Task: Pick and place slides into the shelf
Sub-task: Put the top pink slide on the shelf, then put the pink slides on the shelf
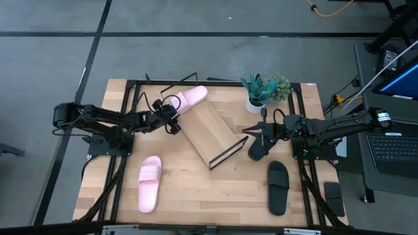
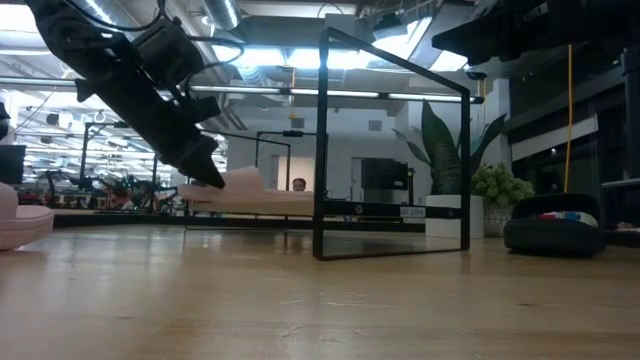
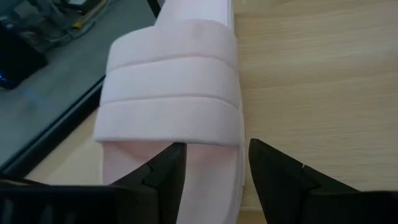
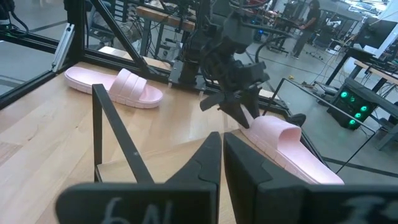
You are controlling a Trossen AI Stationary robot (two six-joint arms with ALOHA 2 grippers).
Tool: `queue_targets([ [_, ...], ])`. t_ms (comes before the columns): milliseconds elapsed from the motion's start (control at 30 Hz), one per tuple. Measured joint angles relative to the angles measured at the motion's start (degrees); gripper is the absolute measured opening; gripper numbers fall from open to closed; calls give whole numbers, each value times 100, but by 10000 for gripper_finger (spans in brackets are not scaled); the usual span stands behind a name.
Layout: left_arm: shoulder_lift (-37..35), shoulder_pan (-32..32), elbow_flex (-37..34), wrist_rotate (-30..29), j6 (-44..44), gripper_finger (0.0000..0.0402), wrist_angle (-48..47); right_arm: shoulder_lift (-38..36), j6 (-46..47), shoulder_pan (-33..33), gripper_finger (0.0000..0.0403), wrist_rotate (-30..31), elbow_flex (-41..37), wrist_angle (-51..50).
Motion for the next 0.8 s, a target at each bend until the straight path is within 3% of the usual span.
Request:
queue_targets([
  [267, 0, -230, 0, -604, 6, 166, 0, 0, 0, -1, 21, 1, 0, 0],
  [800, 0, -667, 7, -1136, 4, 166, 3, 0, 0, -1, 21, 3, 0, 2],
])
